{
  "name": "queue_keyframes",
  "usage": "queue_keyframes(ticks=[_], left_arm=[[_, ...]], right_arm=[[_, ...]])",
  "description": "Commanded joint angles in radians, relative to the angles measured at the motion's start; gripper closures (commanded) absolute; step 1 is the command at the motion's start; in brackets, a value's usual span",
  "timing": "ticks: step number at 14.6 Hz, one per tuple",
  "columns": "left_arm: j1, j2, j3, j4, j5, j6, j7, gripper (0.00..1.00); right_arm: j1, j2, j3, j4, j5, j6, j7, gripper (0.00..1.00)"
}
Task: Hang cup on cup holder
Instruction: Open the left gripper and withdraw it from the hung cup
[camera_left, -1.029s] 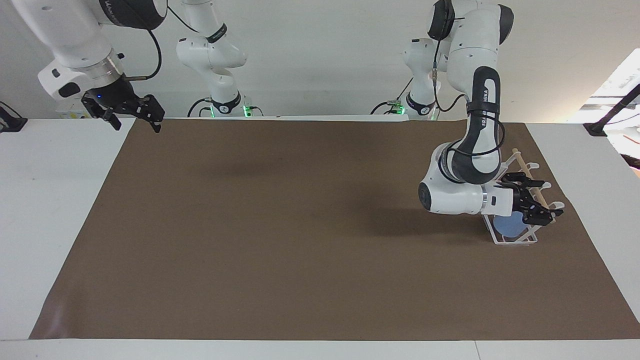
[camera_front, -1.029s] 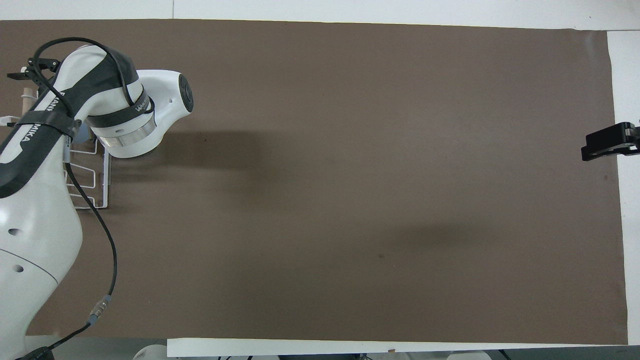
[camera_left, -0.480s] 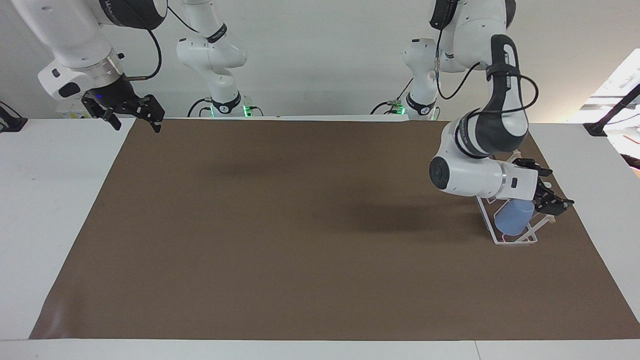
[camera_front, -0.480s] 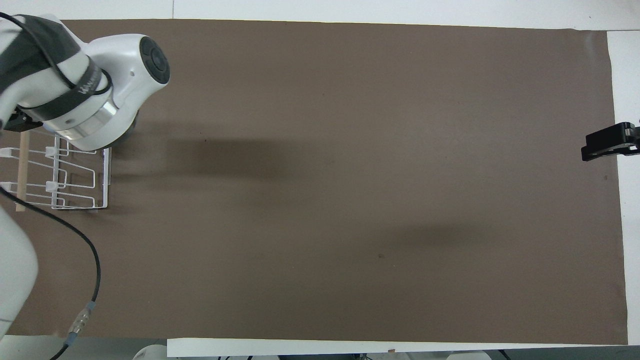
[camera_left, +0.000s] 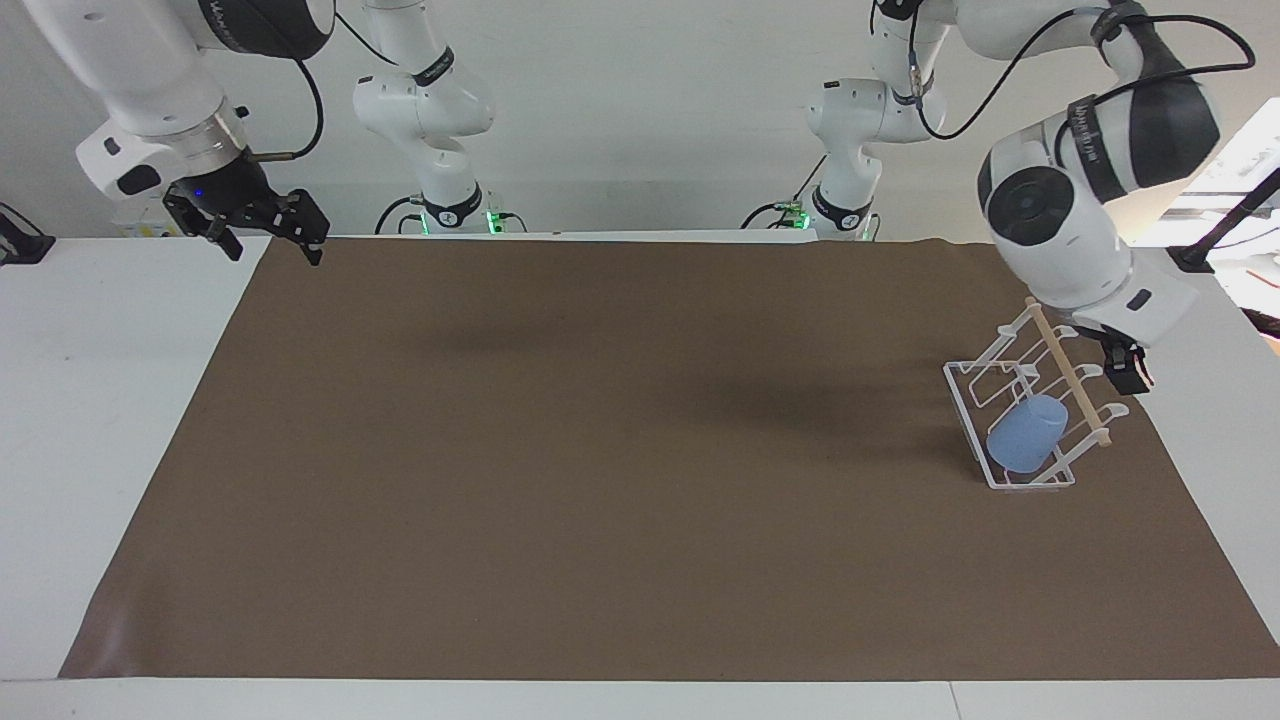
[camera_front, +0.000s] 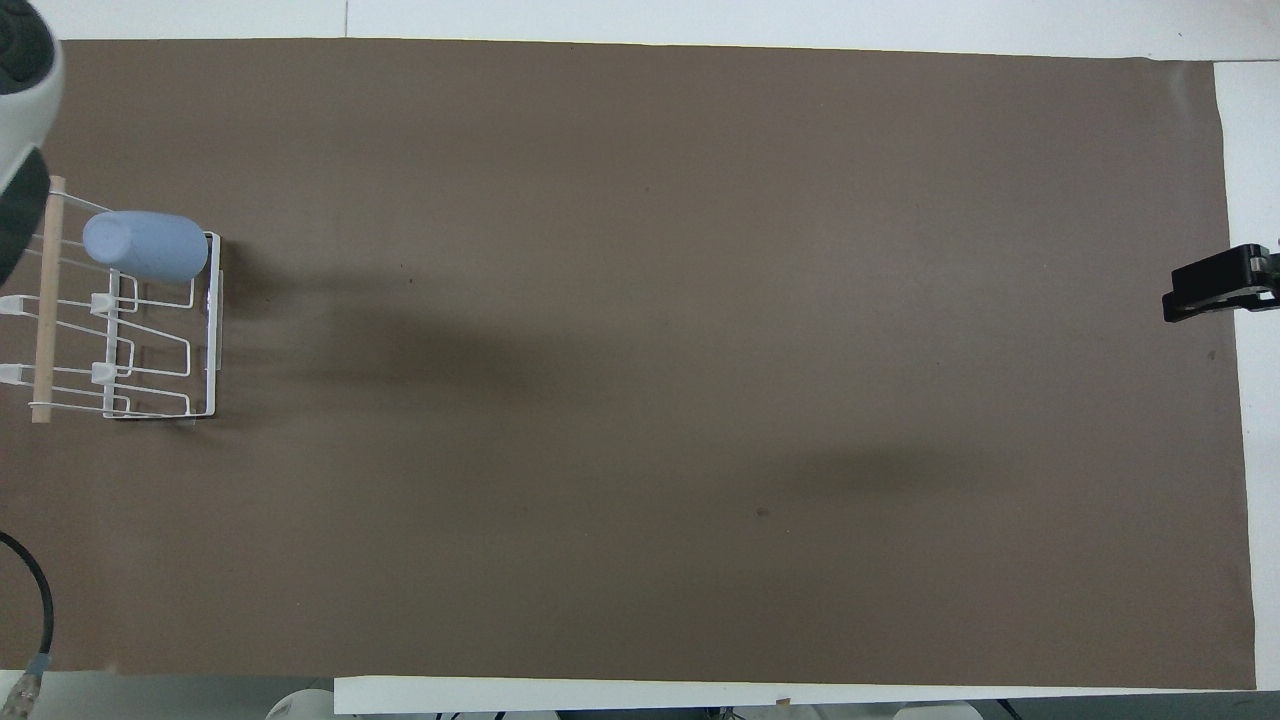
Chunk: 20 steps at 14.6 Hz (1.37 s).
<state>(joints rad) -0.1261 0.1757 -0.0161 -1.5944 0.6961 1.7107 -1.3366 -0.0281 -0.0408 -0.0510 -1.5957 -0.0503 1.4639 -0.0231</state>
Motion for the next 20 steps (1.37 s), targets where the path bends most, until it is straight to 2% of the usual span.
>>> queue_keyframes(ticks=[1, 4, 7, 10, 12, 16, 20], left_arm=[[0.055, -0.030, -0.001, 0.016, -0.188, 0.035, 0.294, 0.00], [0.100, -0.067, -0.002, 0.007, -0.354, 0.032, 0.558, 0.00], [0.099, -0.100, -0.001, -0.031, -0.482, 0.001, 0.704, 0.00], [0.097, -0.107, -0.002, -0.024, -0.662, -0.069, 0.905, 0.00], [0.099, -0.122, -0.002, -0.027, -0.687, -0.092, 1.022, 0.00], [0.094, -0.180, -0.005, -0.027, -0.685, -0.203, 1.134, 0.00], [0.099, -0.211, -0.005, -0.021, -0.685, -0.209, 1.372, 0.00]], right_arm=[[-0.006, -0.005, 0.003, -0.006, 0.006, -0.007, -0.018, 0.00], [-0.006, -0.005, 0.003, -0.006, 0.006, -0.008, -0.018, 0.00], [-0.006, -0.005, 0.003, -0.006, 0.006, -0.007, -0.018, 0.00], [-0.006, -0.005, 0.003, -0.006, 0.006, -0.007, -0.018, 0.00], [-0.006, -0.005, 0.003, -0.006, 0.006, -0.007, -0.018, 0.00], [-0.006, -0.005, 0.003, -0.006, 0.006, -0.007, -0.018, 0.00], [-0.006, -0.005, 0.003, -0.006, 0.006, -0.007, -0.018, 0.00]])
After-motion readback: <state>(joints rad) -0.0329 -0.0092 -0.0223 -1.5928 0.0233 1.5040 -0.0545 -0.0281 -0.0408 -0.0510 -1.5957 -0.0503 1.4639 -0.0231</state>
